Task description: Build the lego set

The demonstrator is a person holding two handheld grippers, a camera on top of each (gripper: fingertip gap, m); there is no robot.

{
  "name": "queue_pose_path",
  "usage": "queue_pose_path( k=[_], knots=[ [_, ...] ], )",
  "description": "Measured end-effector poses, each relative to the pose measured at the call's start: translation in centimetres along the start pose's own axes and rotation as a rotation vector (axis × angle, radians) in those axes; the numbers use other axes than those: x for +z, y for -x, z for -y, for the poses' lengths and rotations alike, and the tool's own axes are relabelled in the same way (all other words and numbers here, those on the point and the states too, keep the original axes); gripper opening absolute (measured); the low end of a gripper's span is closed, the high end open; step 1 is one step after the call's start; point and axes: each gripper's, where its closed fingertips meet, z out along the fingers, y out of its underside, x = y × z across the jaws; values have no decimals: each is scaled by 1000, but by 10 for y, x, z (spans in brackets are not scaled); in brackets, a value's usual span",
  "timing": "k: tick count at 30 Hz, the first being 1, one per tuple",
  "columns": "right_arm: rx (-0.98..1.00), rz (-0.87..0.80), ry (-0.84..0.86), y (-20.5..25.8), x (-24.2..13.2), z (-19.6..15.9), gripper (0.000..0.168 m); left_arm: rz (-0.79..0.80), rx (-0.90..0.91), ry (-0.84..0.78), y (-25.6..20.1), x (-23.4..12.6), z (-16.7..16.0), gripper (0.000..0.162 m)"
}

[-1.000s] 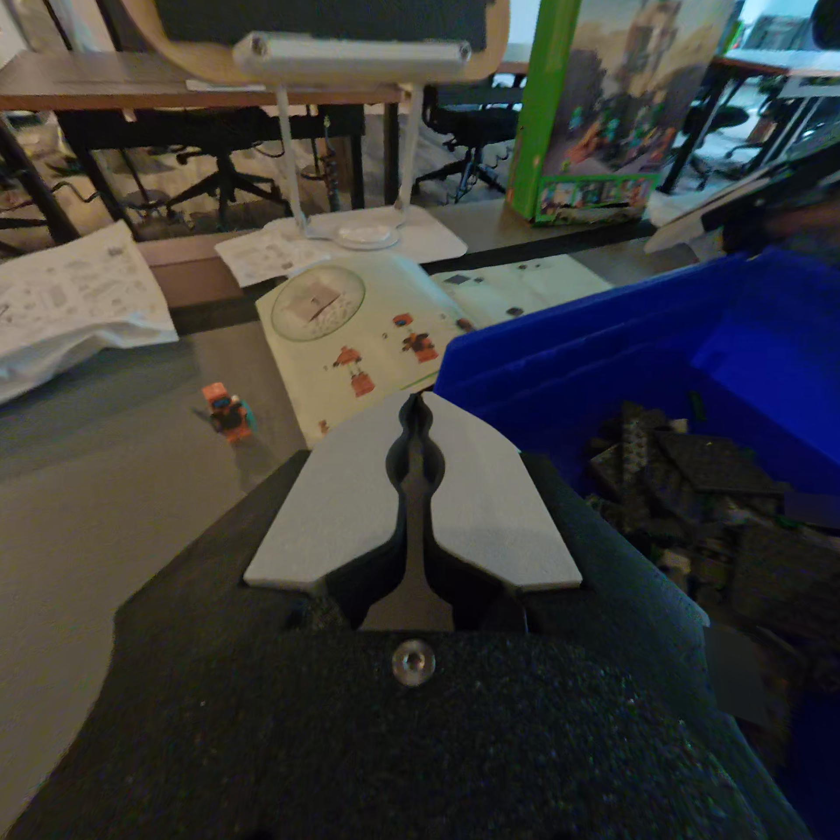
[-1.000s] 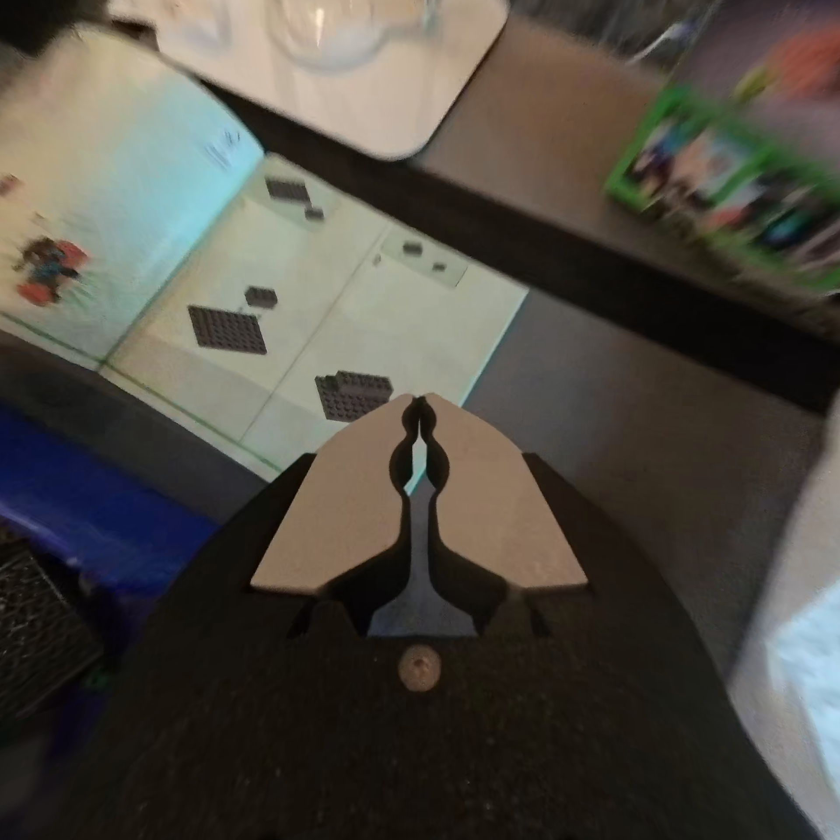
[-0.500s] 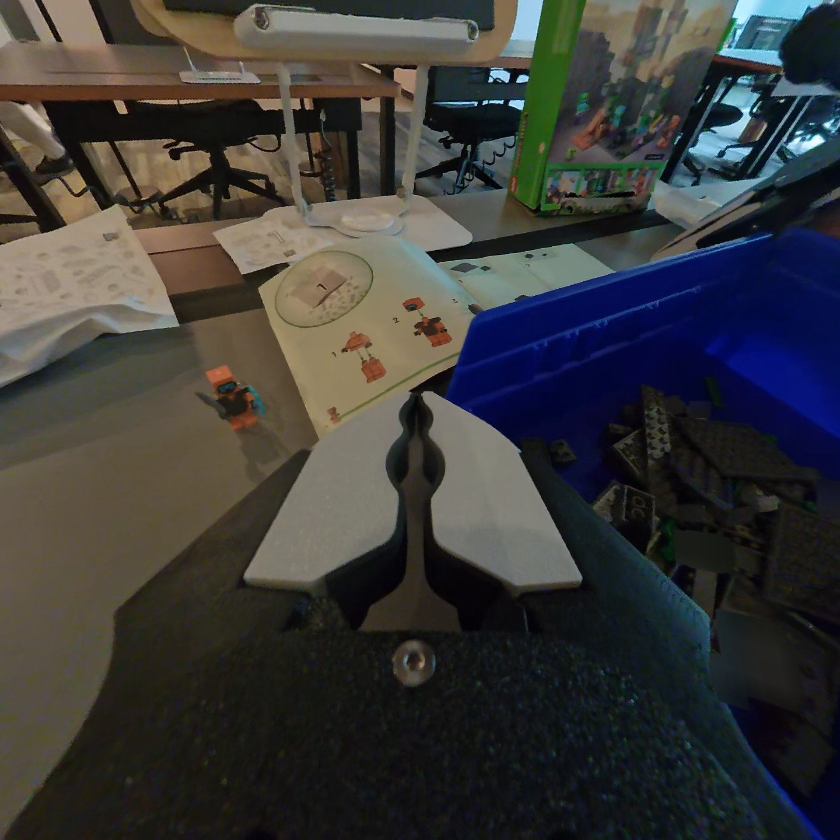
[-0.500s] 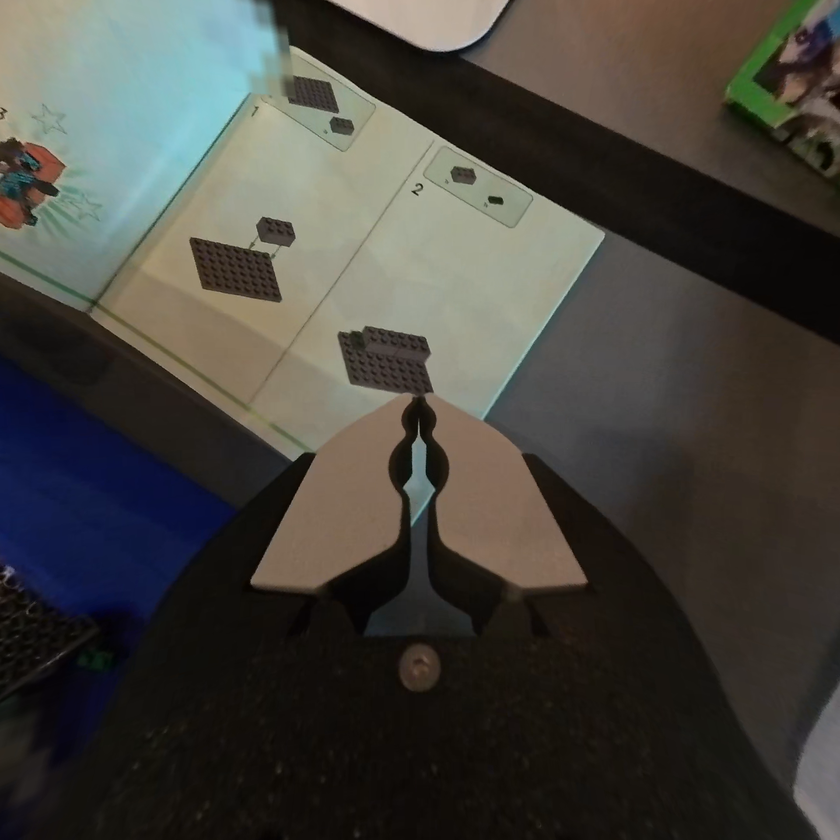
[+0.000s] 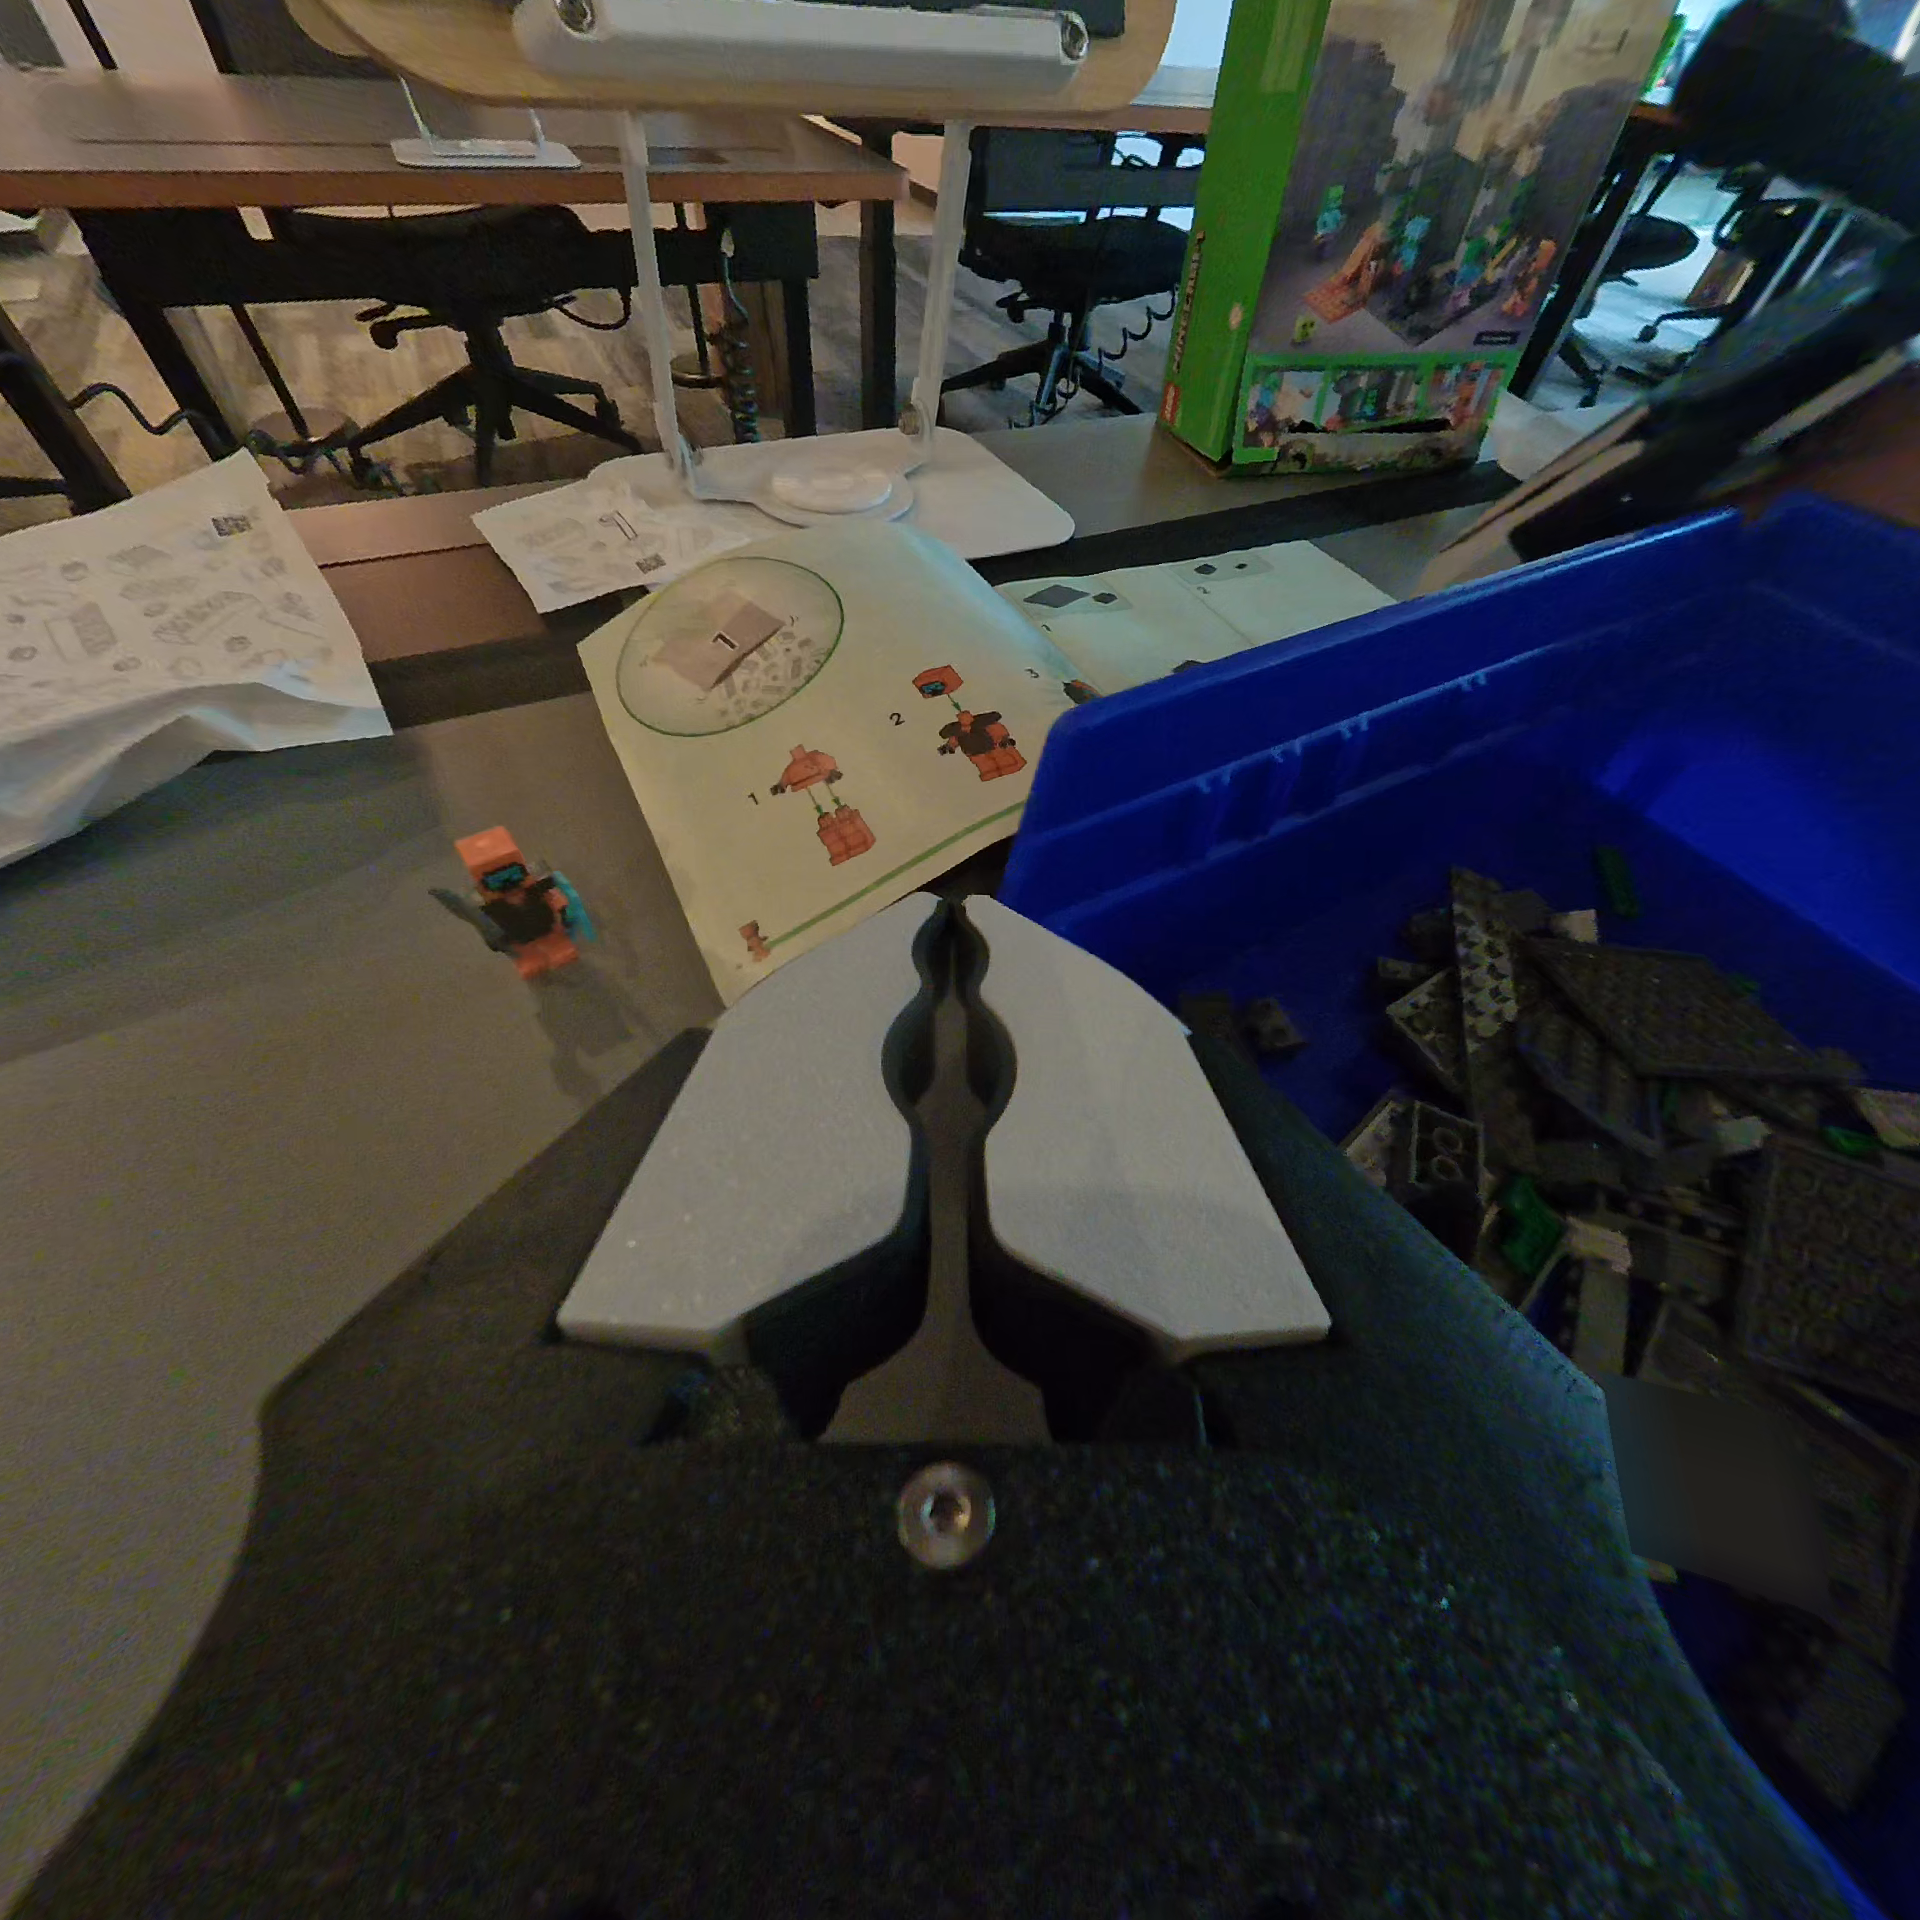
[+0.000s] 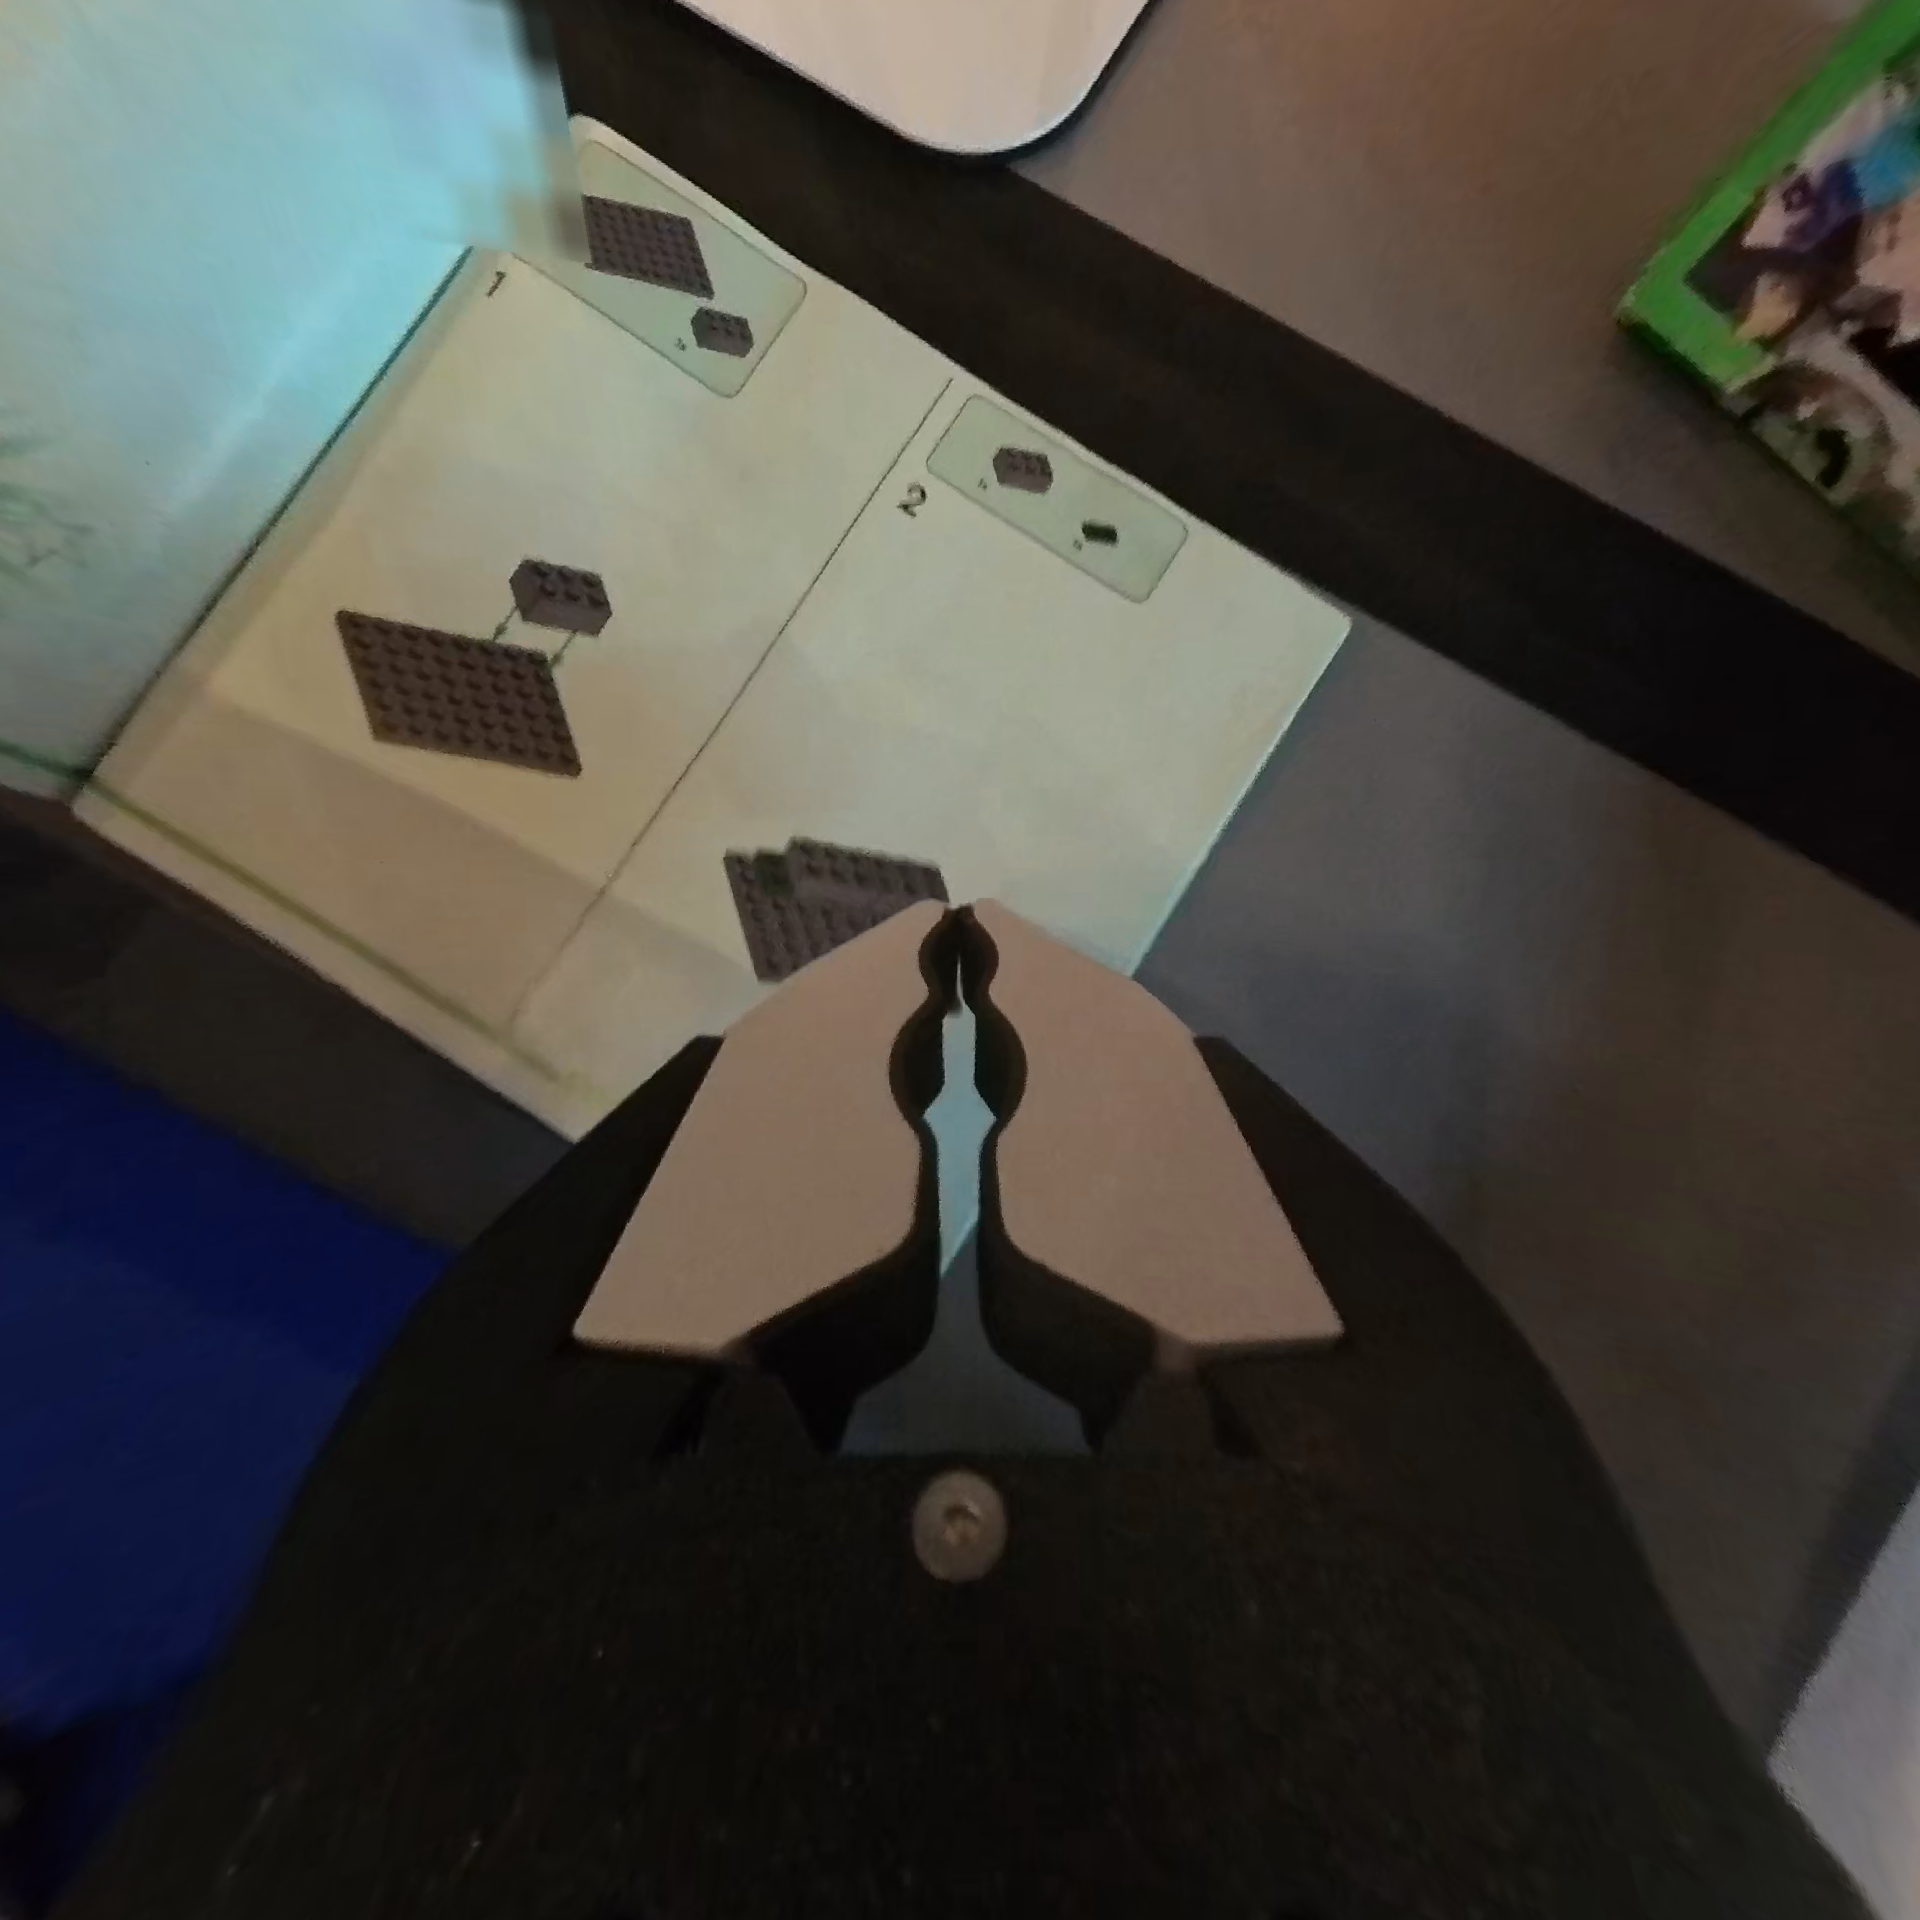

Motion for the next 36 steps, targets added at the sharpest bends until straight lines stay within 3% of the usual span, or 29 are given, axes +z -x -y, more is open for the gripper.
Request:
queue_pose_path(
  k=[11,16,24,29,32,35,36],
  knots=[
    [-30,-21,42,7,20,23,0,10,-3,-15,4,-4,4,0],
    [-68,193,-26,27,9,35,0,8,10,-19,2,-6,6,0],
    [-95,291,-46,35,-16,3,0,-4,16,-31,-1,-8,11,0],
    [-41,181,-160,14,-31,-5,0,-75,64,29,-14,-6,4,0],
    [32,165,-219,-5,-53,-16,0,-203,72,100,-28,-9,2,20],
    [90,229,-240,-7,-89,-40,0,-268,109,100,-28,-11,17,27],
    [105,261,-239,-2,-103,-50,7,-274,152,111,-25,-9,20,32]
  ],
)
